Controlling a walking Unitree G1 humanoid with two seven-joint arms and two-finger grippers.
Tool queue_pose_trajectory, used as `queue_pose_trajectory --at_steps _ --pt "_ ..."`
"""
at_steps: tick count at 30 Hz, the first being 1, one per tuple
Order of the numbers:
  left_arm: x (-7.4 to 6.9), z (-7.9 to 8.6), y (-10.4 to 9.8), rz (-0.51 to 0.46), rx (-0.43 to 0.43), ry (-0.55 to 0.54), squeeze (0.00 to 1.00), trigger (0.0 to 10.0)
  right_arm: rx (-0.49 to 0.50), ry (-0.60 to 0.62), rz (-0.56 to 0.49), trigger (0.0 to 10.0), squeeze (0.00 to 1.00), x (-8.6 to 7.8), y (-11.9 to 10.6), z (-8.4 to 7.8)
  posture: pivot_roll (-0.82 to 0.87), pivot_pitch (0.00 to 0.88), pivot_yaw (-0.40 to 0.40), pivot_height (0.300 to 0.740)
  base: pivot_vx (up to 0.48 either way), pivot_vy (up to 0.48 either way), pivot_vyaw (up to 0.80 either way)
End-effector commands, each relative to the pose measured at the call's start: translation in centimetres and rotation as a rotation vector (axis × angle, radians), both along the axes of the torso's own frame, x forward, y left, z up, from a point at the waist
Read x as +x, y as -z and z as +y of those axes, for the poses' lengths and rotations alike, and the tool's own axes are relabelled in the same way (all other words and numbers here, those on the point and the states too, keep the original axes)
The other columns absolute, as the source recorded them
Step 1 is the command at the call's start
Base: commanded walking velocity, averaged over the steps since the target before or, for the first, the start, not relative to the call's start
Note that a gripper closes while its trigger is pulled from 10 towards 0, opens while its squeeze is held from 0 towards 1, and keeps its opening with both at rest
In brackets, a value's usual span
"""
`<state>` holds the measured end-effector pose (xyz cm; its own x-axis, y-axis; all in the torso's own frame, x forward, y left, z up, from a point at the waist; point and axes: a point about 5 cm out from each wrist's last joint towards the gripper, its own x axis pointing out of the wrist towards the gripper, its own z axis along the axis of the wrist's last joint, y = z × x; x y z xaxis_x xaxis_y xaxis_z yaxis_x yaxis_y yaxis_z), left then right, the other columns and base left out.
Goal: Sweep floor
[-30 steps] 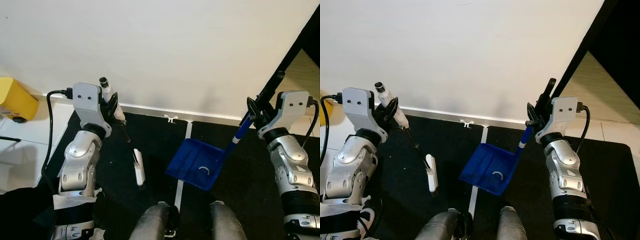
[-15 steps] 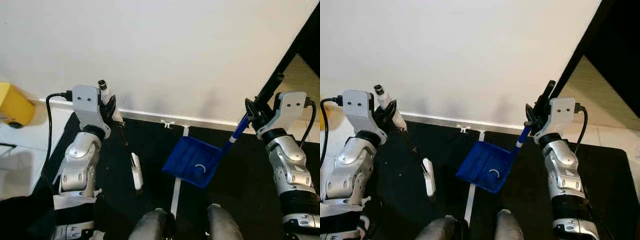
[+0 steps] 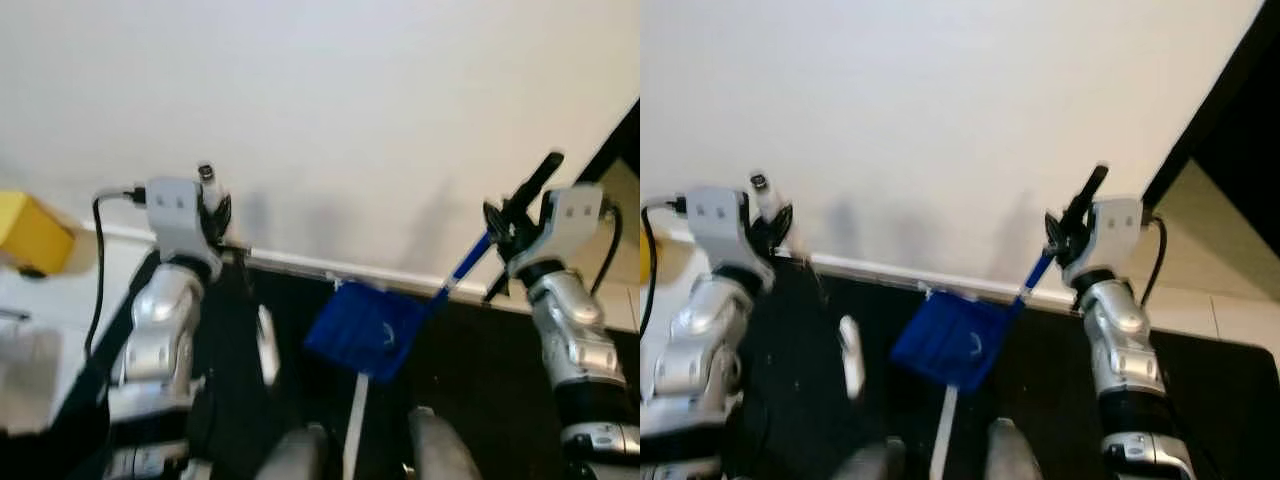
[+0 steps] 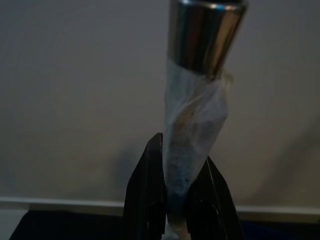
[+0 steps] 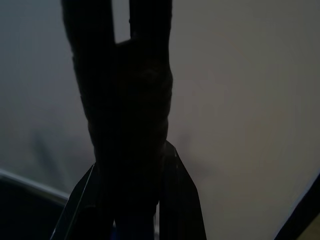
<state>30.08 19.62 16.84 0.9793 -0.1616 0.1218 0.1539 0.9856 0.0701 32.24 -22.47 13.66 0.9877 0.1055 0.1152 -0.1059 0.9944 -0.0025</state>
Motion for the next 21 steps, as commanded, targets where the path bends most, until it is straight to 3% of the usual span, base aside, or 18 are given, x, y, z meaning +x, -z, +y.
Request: queue_pose_trajectory --at_steps 1,21 --pt "-0.28 0.75 -0.02 -0.014 0.008 -0.023 0.00 10.0 0.009 -0.002 -0.006 10.0 0.00 -0.01 0.12 0.23 0.02 0.137 0.081 0.740 0.446 0.000 0.00" --pt "-0.23 0.58 0.01 -0.017 0.006 -0.007 0.00 10.0 0.002 0.000 0.011 10.0 0.00 -0.24 0.60 -0.03 0.02 0.134 0.084 0.740 0.446 0.000 0.00"
